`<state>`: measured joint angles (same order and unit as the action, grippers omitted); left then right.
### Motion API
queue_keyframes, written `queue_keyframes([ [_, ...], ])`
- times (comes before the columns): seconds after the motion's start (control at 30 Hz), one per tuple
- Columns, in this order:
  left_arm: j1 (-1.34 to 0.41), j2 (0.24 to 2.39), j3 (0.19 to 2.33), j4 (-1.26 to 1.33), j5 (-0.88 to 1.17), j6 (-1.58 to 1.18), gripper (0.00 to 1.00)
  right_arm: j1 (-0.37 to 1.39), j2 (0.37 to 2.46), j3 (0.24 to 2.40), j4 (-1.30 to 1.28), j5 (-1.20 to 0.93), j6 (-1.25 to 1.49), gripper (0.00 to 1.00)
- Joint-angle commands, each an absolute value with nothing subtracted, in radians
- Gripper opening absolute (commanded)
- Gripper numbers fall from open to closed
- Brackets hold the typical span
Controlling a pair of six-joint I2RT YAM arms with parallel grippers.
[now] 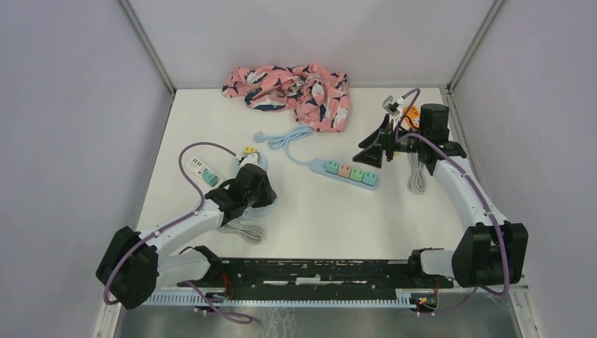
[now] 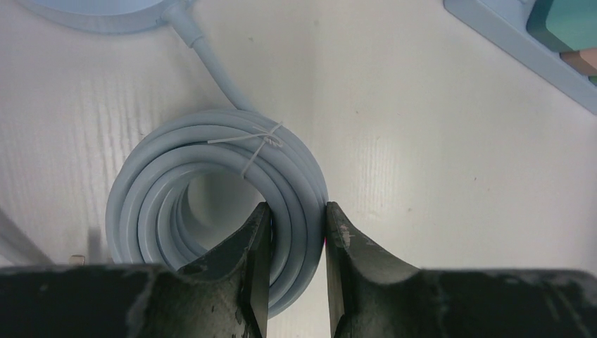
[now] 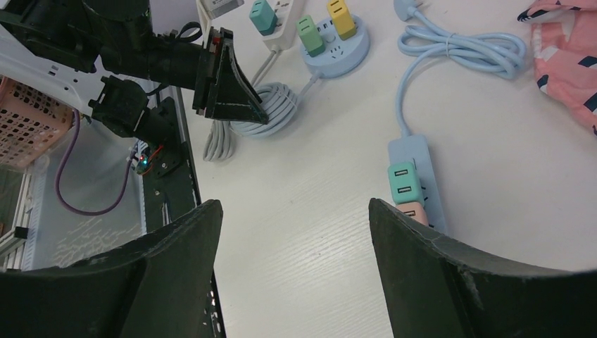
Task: Pull the plug off the socket
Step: Move the socket to the center of the board.
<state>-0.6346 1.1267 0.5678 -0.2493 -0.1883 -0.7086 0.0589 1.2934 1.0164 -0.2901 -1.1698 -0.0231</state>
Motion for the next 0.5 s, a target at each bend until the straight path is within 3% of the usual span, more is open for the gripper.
queue_keyframes([
  [0.0, -0.679, 1.138, 0.647, -0.119, -0.083, -0.660, 0.13, 0.063, 1.294, 1.050, -0.282, -1.195, -0.047, 0.82],
  [0.27, -0.775, 1.226, 0.652, 0.005, 0.133, -0.529, 0.17, 0.063, 1.300, 1.060, -0.308, -1.195, -0.070, 0.82],
  [0.47, -0.906, 1.322, 0.687, 0.011, 0.174, -0.357, 0.21, 0.062, 1.304, 1.065, -0.320, -1.193, -0.081, 0.82],
])
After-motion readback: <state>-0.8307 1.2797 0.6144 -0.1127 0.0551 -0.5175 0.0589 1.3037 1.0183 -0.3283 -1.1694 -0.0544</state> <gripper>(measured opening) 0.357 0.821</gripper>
